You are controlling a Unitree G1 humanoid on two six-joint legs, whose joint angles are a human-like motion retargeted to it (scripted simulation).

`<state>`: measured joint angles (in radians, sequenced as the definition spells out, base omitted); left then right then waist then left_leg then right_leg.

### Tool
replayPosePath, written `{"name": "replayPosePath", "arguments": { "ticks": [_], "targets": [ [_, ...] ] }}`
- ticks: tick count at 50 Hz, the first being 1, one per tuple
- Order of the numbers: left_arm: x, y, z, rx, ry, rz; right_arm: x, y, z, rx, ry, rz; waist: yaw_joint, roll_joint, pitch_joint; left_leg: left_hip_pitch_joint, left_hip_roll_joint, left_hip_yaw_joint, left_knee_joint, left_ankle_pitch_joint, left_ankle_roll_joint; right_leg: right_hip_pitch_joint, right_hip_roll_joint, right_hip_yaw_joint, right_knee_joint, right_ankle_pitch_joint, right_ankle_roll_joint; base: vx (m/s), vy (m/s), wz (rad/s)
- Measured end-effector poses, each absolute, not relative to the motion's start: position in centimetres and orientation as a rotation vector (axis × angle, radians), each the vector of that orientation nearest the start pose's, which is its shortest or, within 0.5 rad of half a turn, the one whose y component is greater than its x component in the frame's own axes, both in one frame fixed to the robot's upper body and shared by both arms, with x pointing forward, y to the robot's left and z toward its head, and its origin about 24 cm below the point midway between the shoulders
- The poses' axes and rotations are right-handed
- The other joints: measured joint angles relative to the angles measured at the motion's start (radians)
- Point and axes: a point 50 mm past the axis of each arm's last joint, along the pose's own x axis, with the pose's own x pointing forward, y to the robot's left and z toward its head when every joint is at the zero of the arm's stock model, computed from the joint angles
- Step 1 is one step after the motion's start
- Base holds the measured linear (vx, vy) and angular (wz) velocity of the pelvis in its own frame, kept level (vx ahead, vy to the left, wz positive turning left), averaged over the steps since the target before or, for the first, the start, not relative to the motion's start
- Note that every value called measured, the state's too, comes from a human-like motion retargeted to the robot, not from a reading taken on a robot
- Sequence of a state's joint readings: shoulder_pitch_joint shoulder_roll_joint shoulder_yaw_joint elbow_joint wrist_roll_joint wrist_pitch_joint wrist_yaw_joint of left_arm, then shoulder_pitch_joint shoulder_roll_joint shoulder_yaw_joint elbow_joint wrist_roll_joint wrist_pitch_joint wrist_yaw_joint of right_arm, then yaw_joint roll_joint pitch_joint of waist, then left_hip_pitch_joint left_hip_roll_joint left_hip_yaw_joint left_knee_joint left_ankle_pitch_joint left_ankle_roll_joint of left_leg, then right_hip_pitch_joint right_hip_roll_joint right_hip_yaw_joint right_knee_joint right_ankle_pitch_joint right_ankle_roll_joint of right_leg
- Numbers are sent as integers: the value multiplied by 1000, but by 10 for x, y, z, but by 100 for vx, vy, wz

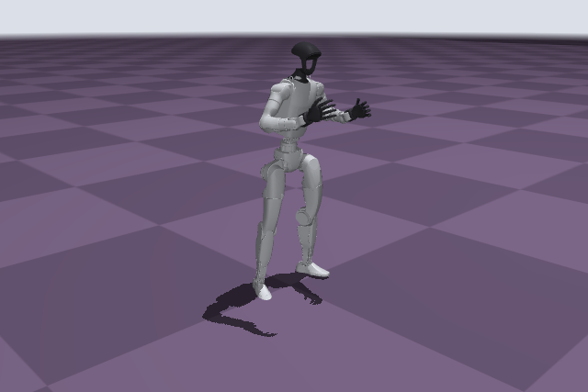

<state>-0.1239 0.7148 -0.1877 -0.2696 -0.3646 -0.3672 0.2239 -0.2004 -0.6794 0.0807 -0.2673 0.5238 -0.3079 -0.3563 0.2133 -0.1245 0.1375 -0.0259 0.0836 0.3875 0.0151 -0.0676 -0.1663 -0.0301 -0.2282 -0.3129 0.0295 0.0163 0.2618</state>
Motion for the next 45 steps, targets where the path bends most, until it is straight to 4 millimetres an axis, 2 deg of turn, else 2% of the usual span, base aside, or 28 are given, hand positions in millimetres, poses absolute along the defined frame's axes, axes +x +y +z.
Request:
{"name": "replayPosePath", "arguments": {
  "ticks": [4,6,8,10,14,17,20,23,25,28,32,34,36,39,42,45],
  "targets": [
    [260,164,115,-23,-395,-100,299,-150,147,587,-381,-61,11,-26,70,3,-19,-17,-34,17,19,8,-19,-25,12,-3,-1,-3,13,31],
    [259,158,93,-94,-289,-70,310,-117,126,823,-218,-78,22,-34,106,6,-20,-28,-56,29,24,5,-20,-39,28,-5,-8,-1,11,34],
    [254,158,78,-132,-217,-43,315,-89,113,984,-88,-88,42,-36,142,7,-16,-40,-76,41,26,-4,-15,-49,50,-5,-18,-1,9,33],
    [246,163,69,-141,-177,-24,314,-67,106,1064,-6,-71,66,-34,178,7,-10,-53,-94,51,25,-15,-10,-53,74,-4,-27,1,9,36],
    [228,179,61,-106,-133,-20,305,-42,100,1042,45,33,113,-11,237,-4,0,-85,-99,54,20,-44,3,-31,114,7,-35,3,9,41],
    [215,188,57,-90,-90,-51,297,-33,92,993,78,95,133,19,261,-9,4,-108,-101,53,15,-66,16,6,120,20,-33,5,7,42],
    [207,188,56,-101,-58,-110,294,-35,82,960,116,115,132,49,268,-10,5,-128,-102,50,10,-87,26,45,97,36,-24,7,4,37],
    [211,173,62,-132,-73,-199,301,-53,80,911,102,89,112,69,264,-5,1,-144,-102,46,5,-106,25,65,52,58,-9,8,1,30],
    [220,155,71,-149,-110,-270,311,-72,85,852,57,49,94,77,257,-1,0,-151,-102,43,-2,-119,24,64,15,76,0,7,-5,23],
    [246,108,91,-157,-200,-402,337,-115,108,697,-53,-39,73,91,249,-3,19,-159,-102,45,-26,-146,41,45,-37,109,0,5,-16,15],
    [279,27,135,-134,-328,-553,370,-181,151,489,-162,-205,40,97,232,-30,47,-169,-102,62,-77,-200,76,13,-85,160,0,-5,-28,6],
    [292,-8,164,-134,-375,-594,381,-214,182,476,-214,-330,35,87,198,-102,53,-149,-102,103,-95,-293,115,15,-109,218,0,-26,-38,-18],
    [299,-46,194,-76,-457,-607,388,-249,222,437,-295,-417,-5,85,193,-137,35,-176,-102,117,-95,-319,96,-7,-115,243,0,-6,-17,72],
    [302,-89,234,54,-585,-578,383,-292,291,381,-443,-523,-69,88,192,-193,3,-217,-102,140,-95,-356,64,-41,-117,277,0,-5,-12,88],
    [304,-115,268,203,-701,-508,364,-320,359,280,-583,-618,-127,101,206,-246,-23,-249,-102,166,-95,-388,39,-77,-116,305,0,-9,-15,82],
    [309,-128,287,330,-748,-445,342,-338,405,159,-633,-736,-161,122,224,-294,-34,-267,-102,193,-95,-418,30,-112,-116,321,0,-9,-20,63]
  ]
}}
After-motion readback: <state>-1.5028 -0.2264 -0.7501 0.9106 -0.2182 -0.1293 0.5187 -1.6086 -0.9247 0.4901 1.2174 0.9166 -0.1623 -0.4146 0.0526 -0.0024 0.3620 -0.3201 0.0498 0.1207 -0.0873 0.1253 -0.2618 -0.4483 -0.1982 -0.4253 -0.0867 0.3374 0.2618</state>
